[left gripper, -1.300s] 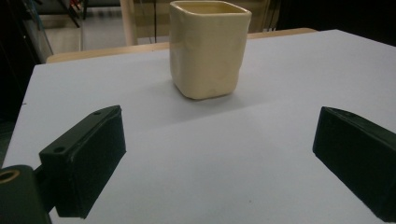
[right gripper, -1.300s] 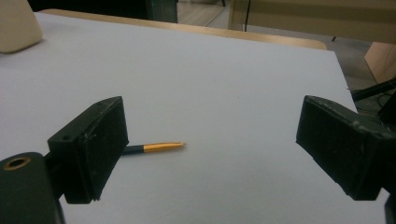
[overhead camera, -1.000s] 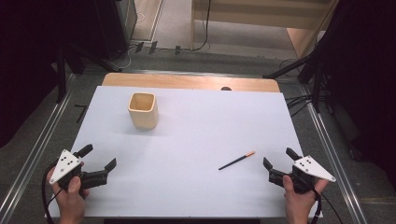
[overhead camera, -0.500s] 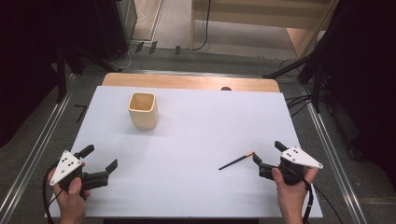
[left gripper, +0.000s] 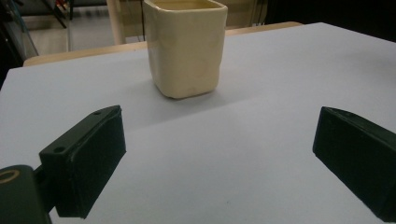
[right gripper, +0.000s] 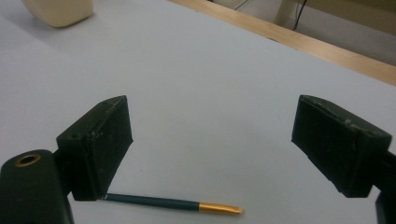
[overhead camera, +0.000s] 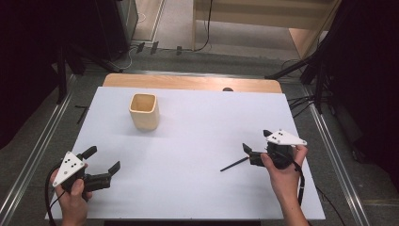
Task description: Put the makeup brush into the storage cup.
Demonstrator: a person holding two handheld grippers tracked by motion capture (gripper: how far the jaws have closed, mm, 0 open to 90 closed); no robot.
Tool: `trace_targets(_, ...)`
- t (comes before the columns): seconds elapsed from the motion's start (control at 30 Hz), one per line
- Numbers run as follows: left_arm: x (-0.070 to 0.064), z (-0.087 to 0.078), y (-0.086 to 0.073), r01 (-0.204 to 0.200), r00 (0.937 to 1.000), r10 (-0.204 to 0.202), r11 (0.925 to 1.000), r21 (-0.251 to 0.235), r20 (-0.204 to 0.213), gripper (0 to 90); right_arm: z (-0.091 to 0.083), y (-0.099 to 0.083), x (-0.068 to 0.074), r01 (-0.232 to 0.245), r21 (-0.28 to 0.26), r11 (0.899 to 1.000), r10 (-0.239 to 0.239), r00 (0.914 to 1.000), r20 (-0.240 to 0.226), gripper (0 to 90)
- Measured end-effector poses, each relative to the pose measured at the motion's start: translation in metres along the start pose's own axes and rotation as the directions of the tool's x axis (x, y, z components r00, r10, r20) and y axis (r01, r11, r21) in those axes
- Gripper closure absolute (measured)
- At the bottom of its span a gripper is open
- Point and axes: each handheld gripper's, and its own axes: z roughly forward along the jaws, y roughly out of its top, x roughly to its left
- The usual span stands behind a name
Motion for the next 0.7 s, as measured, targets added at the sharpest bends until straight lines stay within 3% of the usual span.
trace_targets(0.17,0.0,0.001,0.0,0.001,1.0,-0.001,1.0,0.003,0.007,3.3,0.013,0.009,0.001,0.055,0.069,0.996,-0.052,0.998,-0.036,13.5)
trace_targets(0.3,0.001,0.002,-0.001,0.006,1.0,-0.006,1.0,0.003,0.008,3.3,0.019,0.013,0.001,0.07,0.102,0.992,-0.064,0.9958,-0.066,13.6)
trace_targets(0.33,0.001,0.002,-0.001,0.005,0.9999,-0.005,1.0,0.003,0.01,3.4,0.024,0.016,0.001,0.086,0.135,0.987,-0.075,0.9937,-0.083,13.6)
trace_targets(0.47,0.001,0.003,-0.001,0.003,0.9999,-0.003,1.0,0.008,0.012,3.5,0.03,0.019,0.001,0.113,0.172,0.979,-0.098,0.9908,-0.094,13.7)
trace_targets(0.57,-0.001,0.004,-0.001,-0.001,0.9998,0.001,0.9999,0.013,0.018,3.4,0.039,0.024,0.0,0.154,0.232,0.96,-0.127,0.9836,-0.128,13.9)
trace_targets(0.6,-0.001,0.004,-0.001,-0.001,0.9998,0.001,0.9999,0.013,0.018,3.5,0.039,0.024,0.0,0.154,0.232,0.96,-0.127,0.9836,-0.128,13.9)
trace_targets(0.63,-0.001,0.005,-0.001,-0.005,0.9998,0.005,0.9999,0.016,0.021,3.5,0.043,0.026,0.0,0.186,0.259,0.948,-0.149,0.9766,-0.155,14.0)
trace_targets(0.67,-0.001,0.005,-0.001,-0.005,0.9998,0.005,0.9999,0.016,0.021,3.4,0.043,0.026,0.0,0.186,0.259,0.948,-0.149,0.9766,-0.155,14.0)
trace_targets(0.7,-0.002,0.005,-0.001,-0.005,0.9997,0.004,0.9998,0.019,0.022,3.4,0.047,0.029,0.0,0.208,0.287,0.935,-0.163,0.9714,-0.172,14.2)
